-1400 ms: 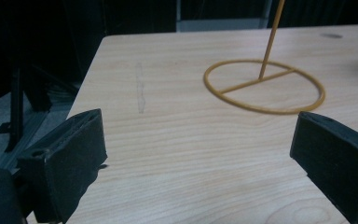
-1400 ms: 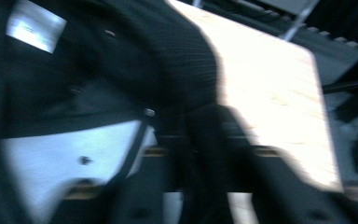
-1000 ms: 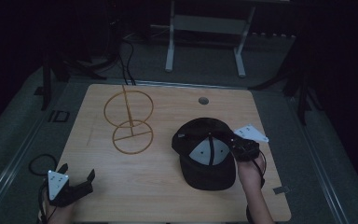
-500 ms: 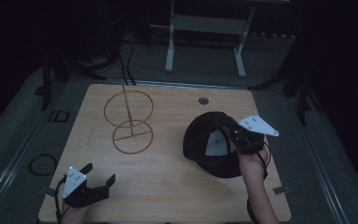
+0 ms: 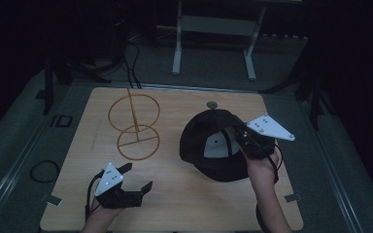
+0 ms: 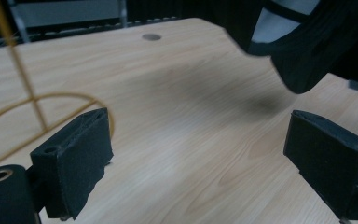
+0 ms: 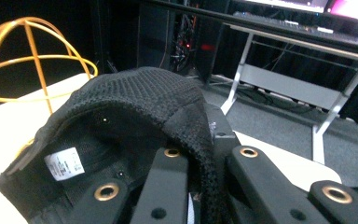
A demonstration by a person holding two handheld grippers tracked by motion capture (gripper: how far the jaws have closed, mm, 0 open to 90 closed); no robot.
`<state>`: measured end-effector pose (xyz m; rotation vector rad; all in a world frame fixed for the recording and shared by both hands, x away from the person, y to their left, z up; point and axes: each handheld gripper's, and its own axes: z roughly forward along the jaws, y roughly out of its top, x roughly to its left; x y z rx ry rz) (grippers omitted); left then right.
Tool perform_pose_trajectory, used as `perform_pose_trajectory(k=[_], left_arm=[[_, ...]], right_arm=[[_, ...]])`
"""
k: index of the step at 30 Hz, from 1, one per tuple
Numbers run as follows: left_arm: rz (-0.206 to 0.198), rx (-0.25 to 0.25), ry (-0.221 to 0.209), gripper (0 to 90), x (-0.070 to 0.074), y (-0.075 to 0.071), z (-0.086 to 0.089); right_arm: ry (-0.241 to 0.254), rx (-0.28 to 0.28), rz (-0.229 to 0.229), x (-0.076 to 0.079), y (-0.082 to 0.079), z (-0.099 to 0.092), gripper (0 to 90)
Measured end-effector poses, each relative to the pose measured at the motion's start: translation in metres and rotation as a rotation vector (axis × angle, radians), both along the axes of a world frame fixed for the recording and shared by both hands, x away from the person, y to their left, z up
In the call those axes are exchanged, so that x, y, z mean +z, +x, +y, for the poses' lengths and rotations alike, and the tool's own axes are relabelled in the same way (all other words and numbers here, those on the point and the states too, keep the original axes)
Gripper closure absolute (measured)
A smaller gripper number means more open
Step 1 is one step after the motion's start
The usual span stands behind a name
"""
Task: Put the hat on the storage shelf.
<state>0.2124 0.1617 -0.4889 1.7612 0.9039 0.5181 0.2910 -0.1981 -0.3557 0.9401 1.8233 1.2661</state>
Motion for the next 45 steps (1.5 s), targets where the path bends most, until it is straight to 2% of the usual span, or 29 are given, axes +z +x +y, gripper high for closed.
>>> perform_pose_trajectory(k=[7,22,23,25,28,32,35,40,45], left_arm=[[-0.008,-0.050,-0.010,10.3,0.015,0.015,-0.025],[-0.032,-0.091,0.006,15.4,0.036,0.052,-0.067],[-0.034,-0.102,-0.004,17.3,0.037,0.054,-0.069],[-0.039,-0.090,-0.018,22.1,0.038,0.057,-0.072],[-0.051,-0.058,-0.033,36.2,0.040,0.060,-0.076],[-0.065,-0.005,-0.042,70.1,0.045,0.061,-0.077],[-0.074,0.020,-0.045,86.5,0.048,0.062,-0.076],[-0.091,0.032,-0.012,88.5,0.052,0.061,-0.077],[-0.092,0.036,-0.007,88.8,0.058,0.061,-0.077]], right_arm=[[-0.010,0.029,-0.020,0.006,-0.006,0.007,88.3],[-0.007,0.100,-0.036,0.011,-0.015,0.022,88.2],[-0.009,0.105,-0.037,0.011,-0.016,0.023,88.2],[-0.009,0.117,-0.039,0.012,-0.018,0.024,88.2],[-0.008,0.133,-0.043,0.013,-0.021,0.025,88.2],[-0.012,0.132,-0.047,0.012,-0.024,0.024,88.2],[-0.015,0.132,-0.040,0.009,-0.024,0.023,88.2],[-0.004,0.148,-0.023,0.001,-0.026,0.021,88.1],[0.017,0.156,-0.005,-0.005,-0.029,0.016,87.9]])
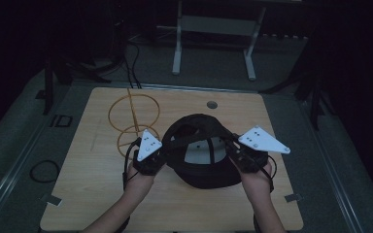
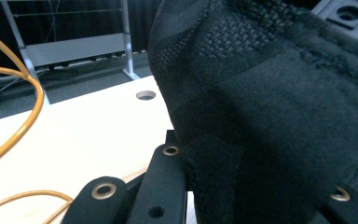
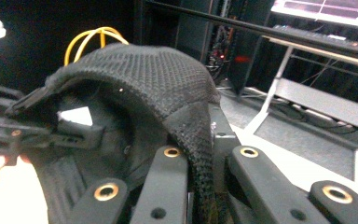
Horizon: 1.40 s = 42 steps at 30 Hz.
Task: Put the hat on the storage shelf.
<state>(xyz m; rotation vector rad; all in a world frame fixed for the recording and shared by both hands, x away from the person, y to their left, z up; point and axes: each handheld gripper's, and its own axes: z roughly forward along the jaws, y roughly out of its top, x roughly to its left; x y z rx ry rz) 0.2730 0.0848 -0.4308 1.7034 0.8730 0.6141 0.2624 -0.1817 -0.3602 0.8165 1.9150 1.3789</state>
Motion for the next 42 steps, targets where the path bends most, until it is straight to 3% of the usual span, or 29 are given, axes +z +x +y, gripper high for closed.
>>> perform_pose_trajectory(k=[7,13,21,23,26,28,35,40,42], left_arm=[[0.002,-0.006,0.017,88.9,0.010,0.000,0.000],[-0.010,-0.023,0.014,89.0,0.020,-0.001,-0.002],[-0.071,-0.015,0.040,89.0,0.039,-0.005,-0.006],[-0.075,-0.016,0.043,89.0,0.041,-0.005,-0.007],[-0.081,-0.023,0.055,89.0,0.046,-0.006,-0.009],[-0.087,-0.017,0.051,89.0,0.047,-0.005,-0.008],[-0.093,-0.006,0.078,88.9,0.040,-0.003,0.000],[-0.091,-0.044,0.091,88.9,0.034,-0.004,0.009],[-0.088,-0.088,0.089,88.9,0.032,-0.004,0.015]], right_arm=[[0.005,-0.006,0.022,-0.015,-0.005,-0.011,85.9],[0.031,0.025,0.033,-0.022,-0.013,-0.019,69.6],[-0.020,0.111,0.064,-0.038,-0.030,-0.027,49.7],[-0.015,0.123,0.070,-0.040,-0.032,-0.028,47.6],[0.011,0.178,0.102,-0.045,-0.038,-0.032,40.1],[0.028,0.214,0.099,-0.049,-0.041,-0.035,37.1],[0.031,0.271,0.098,-0.053,-0.054,-0.051,35.8],[-0.003,0.254,0.047,-0.043,-0.056,-0.064,43.6],[-0.020,0.259,0.036,-0.038,-0.053,-0.067,47.6]])
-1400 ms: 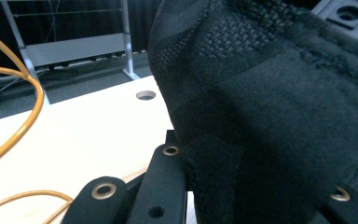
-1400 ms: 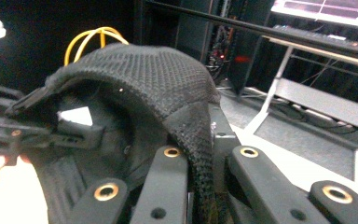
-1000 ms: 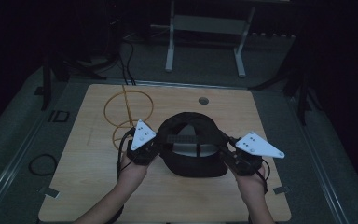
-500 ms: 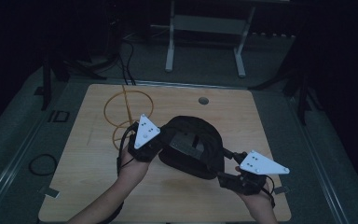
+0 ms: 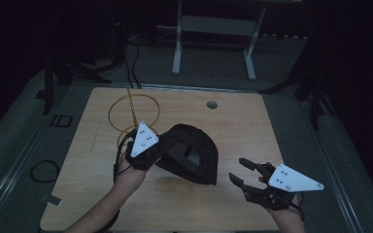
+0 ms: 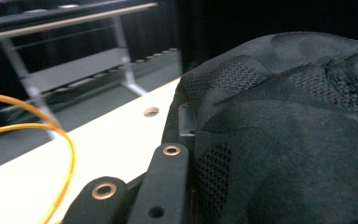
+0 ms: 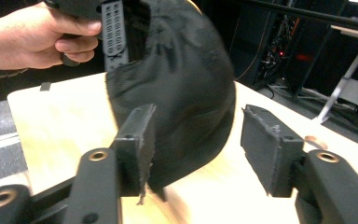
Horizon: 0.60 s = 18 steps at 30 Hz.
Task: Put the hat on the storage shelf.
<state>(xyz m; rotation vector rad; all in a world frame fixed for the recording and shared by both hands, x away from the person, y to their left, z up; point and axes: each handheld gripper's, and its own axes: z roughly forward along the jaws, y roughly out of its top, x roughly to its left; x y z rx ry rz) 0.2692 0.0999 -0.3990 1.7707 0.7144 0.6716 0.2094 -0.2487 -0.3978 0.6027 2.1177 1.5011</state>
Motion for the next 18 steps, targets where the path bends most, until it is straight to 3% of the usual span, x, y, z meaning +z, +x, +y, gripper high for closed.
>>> perform_pose_trajectory(k=[1,3,7,8,11,12,14,18], left_arm=[[-0.008,-0.006,0.005,88.8,-0.001,-0.001,0.002],[-0.017,-0.074,-0.013,88.8,-0.002,-0.001,0.009],[-0.030,-0.164,-0.012,88.8,-0.003,-0.004,0.019],[-0.037,-0.209,-0.023,88.8,-0.004,-0.005,0.021],[-0.043,-0.252,-0.011,88.8,-0.003,-0.007,0.022],[-0.059,-0.313,-0.018,88.8,-0.004,-0.010,0.024],[-0.056,-0.374,-0.030,88.8,-0.003,-0.012,0.024],[-0.047,-0.429,-0.031,88.8,-0.001,-0.016,0.022]], right_arm=[[-0.006,0.004,-0.011,0.003,0.001,0.000,48.5],[-0.020,0.025,-0.018,0.008,0.003,0.001,50.5],[-0.049,0.049,-0.044,0.017,0.008,0.009,53.0],[-0.057,0.059,-0.046,0.018,0.009,0.012,53.0],[-0.070,0.084,-0.054,0.020,0.009,0.019,52.9],[-0.069,0.109,-0.048,0.021,0.009,0.022,52.3],[-0.088,0.169,-0.050,0.021,0.008,0.033,50.2],[-0.133,0.216,-0.053,0.018,0.008,0.046,48.1]])
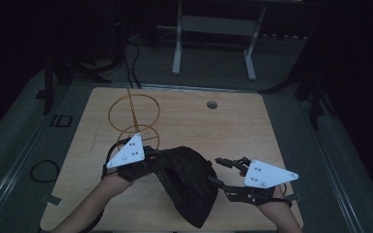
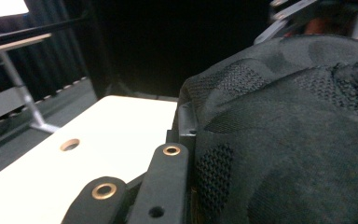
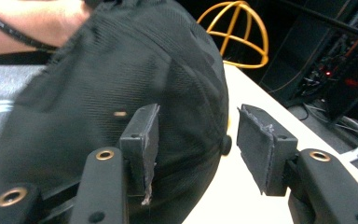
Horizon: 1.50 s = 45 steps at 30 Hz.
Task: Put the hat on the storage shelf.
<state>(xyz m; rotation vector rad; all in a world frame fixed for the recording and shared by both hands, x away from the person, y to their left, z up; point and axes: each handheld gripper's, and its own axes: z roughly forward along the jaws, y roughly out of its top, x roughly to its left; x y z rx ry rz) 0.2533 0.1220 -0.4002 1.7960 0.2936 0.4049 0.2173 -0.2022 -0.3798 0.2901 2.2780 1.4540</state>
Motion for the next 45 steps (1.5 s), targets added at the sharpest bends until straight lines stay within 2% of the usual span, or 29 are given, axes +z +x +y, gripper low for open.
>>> perform_pose_trajectory(k=[2,6,7,11,15,20,22,25,28,34,36,37,39,40,43,45], left_arm=[[-0.005,-0.021,-0.006,88.8,0.000,-0.002,-0.001],[0.012,-0.041,-0.027,88.8,0.001,-0.002,-0.002],[0.011,-0.040,-0.026,88.8,0.001,-0.003,-0.003],[0.009,-0.049,-0.025,88.8,0.003,-0.002,-0.006],[0.012,-0.059,-0.029,88.8,0.005,-0.002,-0.009],[0.025,-0.068,-0.057,88.8,0.006,-0.002,-0.008],[0.028,-0.068,-0.061,88.8,0.007,-0.001,-0.008],[0.030,-0.062,-0.064,88.8,0.007,-0.001,-0.006],[0.038,-0.054,-0.068,88.7,0.005,0.001,-0.004],[0.037,-0.044,-0.056,88.0,0.006,0.000,-0.003],[0.021,-0.034,-0.043,87.2,0.008,-0.001,-0.003],[0.019,-0.027,-0.040,83.8,0.008,-0.001,-0.002],[0.007,0.007,-0.016,71.1,0.008,-0.001,-0.001],[0.013,0.000,-0.022,69.9,0.008,-0.002,0.001],[0.011,0.024,-0.015,62.6,0.006,-0.002,0.006],[0.000,0.063,-0.006,59.8,0.005,-0.003,0.011]], right_arm=[[-0.010,0.014,0.004,-0.001,0.000,0.004,48.0],[-0.016,0.038,-0.005,-0.001,-0.001,0.007,48.0],[-0.016,0.059,-0.012,-0.001,-0.001,0.008,48.7],[-0.014,0.072,-0.012,-0.001,0.000,0.010,50.7],[-0.018,0.096,-0.019,0.000,0.001,0.013,56.9],[-0.021,0.109,-0.023,-0.001,0.001,0.017,68.2],[-0.021,0.113,-0.021,-0.001,0.001,0.018,77.4],[-0.024,0.086,-0.020,-0.001,0.001,0.020,86.6],[-0.002,0.084,-0.028,0.000,0.000,0.019,87.6],[0.048,0.092,-0.003,0.003,0.001,0.016,87.7],[0.066,0.096,0.008,0.005,0.002,0.014,87.7],[0.074,0.092,0.011,0.006,0.003,0.013,87.7],[0.089,0.099,0.014,0.007,0.003,0.010,87.7],[0.093,0.094,0.014,0.008,0.003,0.009,87.7],[0.108,0.073,0.012,0.010,0.004,0.004,87.8],[0.116,0.055,0.013,0.012,0.006,0.002,87.7]])
